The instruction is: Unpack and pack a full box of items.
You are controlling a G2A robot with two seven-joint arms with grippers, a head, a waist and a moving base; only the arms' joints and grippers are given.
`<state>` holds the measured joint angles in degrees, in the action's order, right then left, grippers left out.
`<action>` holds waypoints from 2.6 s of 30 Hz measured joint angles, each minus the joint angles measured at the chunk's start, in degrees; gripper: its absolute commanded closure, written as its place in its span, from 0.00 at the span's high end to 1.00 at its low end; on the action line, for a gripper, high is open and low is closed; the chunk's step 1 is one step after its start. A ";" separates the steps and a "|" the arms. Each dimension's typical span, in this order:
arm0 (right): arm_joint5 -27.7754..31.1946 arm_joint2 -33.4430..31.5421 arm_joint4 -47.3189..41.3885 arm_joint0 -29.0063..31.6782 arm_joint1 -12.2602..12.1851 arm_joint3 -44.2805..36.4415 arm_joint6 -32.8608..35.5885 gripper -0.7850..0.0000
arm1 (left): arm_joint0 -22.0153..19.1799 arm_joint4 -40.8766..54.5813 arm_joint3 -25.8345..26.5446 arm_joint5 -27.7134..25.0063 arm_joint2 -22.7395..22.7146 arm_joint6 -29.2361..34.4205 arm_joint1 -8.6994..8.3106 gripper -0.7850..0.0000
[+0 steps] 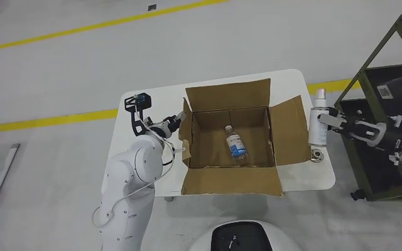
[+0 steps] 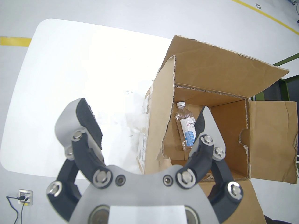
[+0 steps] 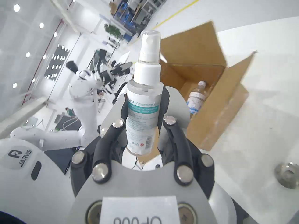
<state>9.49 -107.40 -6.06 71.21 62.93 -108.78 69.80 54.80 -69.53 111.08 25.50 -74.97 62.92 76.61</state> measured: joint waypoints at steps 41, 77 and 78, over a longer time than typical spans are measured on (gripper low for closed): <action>-13.18 55.57 29.38 -29.74 6.88 27.84 -17.45 0.00 | 3.34 -7.24 -0.14 -0.08 -1.29 -2.58 -0.34 1.00; -18.00 62.56 33.48 -39.06 13.49 46.95 -25.73 0.00 | 3.34 -7.24 -0.14 -0.08 -1.30 -2.58 -0.34 1.00; -18.88 61.48 34.75 -37.74 12.82 44.93 -24.96 0.00 | 3.34 -7.24 -0.14 -0.08 -1.30 -2.58 -0.34 1.00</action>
<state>-9.39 -45.92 28.69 33.47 75.75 -63.85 44.83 58.14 -76.77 110.94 25.42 -76.26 60.33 76.27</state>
